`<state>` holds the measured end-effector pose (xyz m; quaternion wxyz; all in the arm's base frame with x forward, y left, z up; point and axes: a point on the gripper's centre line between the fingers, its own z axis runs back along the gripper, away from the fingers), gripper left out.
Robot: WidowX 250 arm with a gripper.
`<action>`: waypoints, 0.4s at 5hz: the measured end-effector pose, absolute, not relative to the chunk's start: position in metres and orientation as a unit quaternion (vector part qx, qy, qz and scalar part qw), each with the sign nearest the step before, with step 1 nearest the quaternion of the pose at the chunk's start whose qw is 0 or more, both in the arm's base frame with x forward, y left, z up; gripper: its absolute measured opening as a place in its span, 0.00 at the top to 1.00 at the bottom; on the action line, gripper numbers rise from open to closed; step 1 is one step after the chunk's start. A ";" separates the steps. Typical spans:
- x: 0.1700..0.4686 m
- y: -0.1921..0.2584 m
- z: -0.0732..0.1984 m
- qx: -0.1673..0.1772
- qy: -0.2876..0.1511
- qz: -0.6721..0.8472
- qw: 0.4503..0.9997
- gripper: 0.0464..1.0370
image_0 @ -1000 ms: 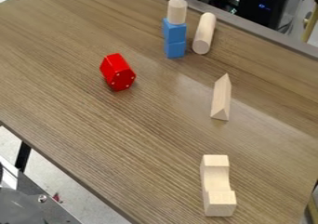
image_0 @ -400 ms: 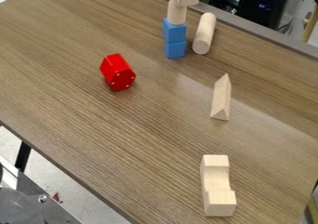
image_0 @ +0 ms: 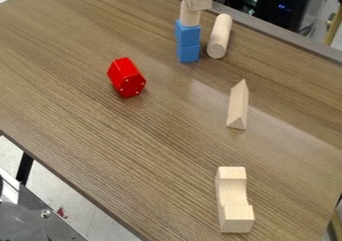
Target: Took the rectangular block and put it on top of the cylinder
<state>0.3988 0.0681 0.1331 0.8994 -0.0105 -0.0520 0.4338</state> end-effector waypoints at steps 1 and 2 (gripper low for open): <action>0.399 0.068 0.130 -0.009 -0.048 0.434 0.900 0.52; 0.399 0.069 0.125 -0.006 -0.042 0.434 0.900 0.52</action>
